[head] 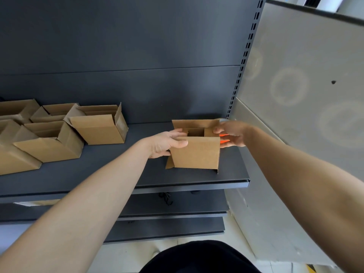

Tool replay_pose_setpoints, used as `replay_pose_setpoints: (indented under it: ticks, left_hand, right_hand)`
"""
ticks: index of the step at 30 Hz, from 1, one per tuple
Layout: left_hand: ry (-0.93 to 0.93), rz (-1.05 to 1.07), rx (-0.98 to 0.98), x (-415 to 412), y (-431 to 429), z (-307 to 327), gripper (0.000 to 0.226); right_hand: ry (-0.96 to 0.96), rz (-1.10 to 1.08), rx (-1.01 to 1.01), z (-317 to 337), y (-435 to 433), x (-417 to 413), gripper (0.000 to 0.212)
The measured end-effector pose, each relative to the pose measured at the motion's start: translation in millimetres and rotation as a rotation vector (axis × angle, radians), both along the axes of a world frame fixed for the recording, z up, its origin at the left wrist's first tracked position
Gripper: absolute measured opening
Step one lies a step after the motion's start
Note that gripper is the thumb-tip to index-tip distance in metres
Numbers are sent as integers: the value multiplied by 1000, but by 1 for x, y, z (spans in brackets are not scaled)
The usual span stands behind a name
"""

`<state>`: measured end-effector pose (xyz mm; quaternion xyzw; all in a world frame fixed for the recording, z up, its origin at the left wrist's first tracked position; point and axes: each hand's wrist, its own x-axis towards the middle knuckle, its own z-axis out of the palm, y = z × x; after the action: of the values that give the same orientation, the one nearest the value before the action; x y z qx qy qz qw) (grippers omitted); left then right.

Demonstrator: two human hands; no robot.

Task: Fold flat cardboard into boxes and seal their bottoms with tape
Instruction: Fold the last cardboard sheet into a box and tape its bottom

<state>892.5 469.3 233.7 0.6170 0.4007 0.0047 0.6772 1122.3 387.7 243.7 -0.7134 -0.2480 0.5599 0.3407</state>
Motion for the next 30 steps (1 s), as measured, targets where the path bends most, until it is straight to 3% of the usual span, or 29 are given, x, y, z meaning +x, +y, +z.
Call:
replay_pose_setpoints:
  ticks: [4, 7, 12, 16, 22, 25, 30]
  left_hand:
    - [-66, 83, -31, -1, -3, -8, 44]
    - [-148, 174, -15, 2, -7, -11, 45]
    - [-123, 379, 135, 9, -7, -21, 75]
    - [-80, 383, 224, 15, -5, -26, 89]
    - [-36, 276, 299, 16, -2, -26, 29]
    - [-13, 294, 304, 16, -2, -28, 22]
    - [-20, 295, 294, 18, -3, -26, 15]
  right_hand:
    - [185, 49, 34, 6, -1, 6, 38]
    - [178, 35, 17, 4, 3, 8, 61]
    - [110, -5, 10, 0, 5, 2, 32]
    - [98, 6, 6, -1, 3, 1, 17]
    - [-93, 117, -28, -5, 9, -3, 38]
    - [-146, 125, -37, -6, 11, -6, 48]
    - [-136, 106, -28, -2, 11, -12, 46]
